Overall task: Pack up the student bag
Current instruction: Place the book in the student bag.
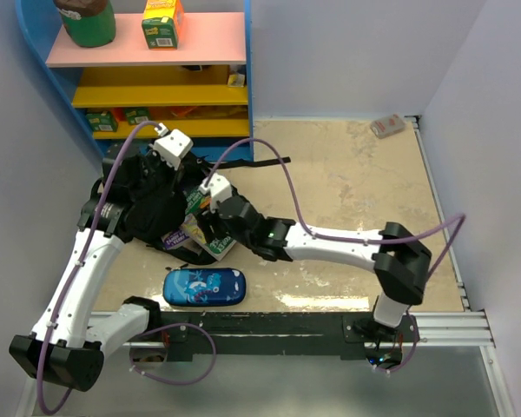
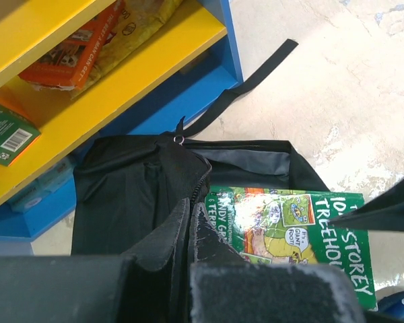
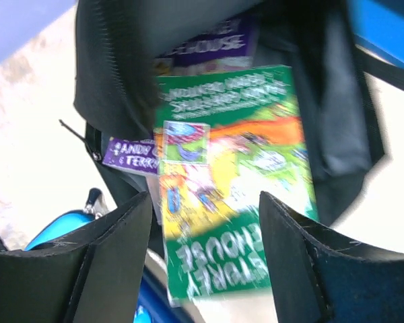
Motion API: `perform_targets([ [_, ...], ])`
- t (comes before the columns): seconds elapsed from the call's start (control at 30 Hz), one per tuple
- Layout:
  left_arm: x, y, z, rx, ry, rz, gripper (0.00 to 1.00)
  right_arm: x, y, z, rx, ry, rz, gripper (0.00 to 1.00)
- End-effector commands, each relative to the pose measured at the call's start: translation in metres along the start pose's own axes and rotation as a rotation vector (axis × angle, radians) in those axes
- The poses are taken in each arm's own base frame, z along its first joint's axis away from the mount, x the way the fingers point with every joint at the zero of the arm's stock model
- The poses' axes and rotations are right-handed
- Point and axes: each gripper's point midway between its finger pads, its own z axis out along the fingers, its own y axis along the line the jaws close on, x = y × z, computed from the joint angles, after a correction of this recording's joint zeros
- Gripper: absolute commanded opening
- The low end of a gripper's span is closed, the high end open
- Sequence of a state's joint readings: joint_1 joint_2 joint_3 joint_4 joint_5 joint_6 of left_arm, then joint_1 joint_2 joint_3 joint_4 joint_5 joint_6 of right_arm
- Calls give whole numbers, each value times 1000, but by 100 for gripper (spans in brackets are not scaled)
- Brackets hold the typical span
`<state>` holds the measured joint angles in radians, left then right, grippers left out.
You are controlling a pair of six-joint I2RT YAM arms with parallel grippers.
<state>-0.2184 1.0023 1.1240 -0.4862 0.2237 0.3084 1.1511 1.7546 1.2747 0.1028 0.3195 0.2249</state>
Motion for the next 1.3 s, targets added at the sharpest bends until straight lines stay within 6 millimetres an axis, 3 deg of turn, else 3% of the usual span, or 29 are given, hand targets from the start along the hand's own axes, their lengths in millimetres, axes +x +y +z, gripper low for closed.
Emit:
perform_targets([
  [0.0, -34, 9, -7, -23, -96, 48, 0, -15, -44, -36, 152, -71, 178, 62],
  [0.07, -34, 9, -7, -26, -98, 49, 0, 4, -57, -45, 152, -49, 254, 32],
  [0.17, -36, 7, -7, -12, -105, 36, 0, 43, -70, -46, 147, 17, 311, 1],
  [0.33, -41, 5, -8, -2, -114, 29, 0, 89, -81, -47, 180, 90, 343, 0],
  [0.5, -41, 5, -8, 2, -113, 31, 0, 113, -78, -36, 170, 137, 354, 0],
  [0.8, -32, 0, -5, 20, -107, 41, 0, 77, -50, 11, 121, 96, 362, 0],
  [0.83, -31, -3, -5, 34, -106, 47, 0, 62, -45, 18, 110, 70, 368, 0],
  [0.9, -30, -6, -7, 55, -105, 62, 0, 60, -40, 28, 103, 69, 369, 0],
  [0.93, -28, -11, -7, 81, -101, 67, 0, 43, -35, 34, 89, 37, 379, 0],
  [0.97, -27, -14, -8, 94, -101, 74, 0, 46, -33, 41, 89, 44, 377, 0],
  [1.0, -26, -16, -8, 105, -100, 76, 0, 30, -27, 46, 71, 16, 386, 0],
  [1.2, -18, -18, -7, 107, -81, 75, 0, 15, -15, 72, 56, -4, 388, 0],
  [1.27, -12, -17, -4, 99, -69, 70, 0, 25, -18, 69, 74, 41, 370, 10],
])
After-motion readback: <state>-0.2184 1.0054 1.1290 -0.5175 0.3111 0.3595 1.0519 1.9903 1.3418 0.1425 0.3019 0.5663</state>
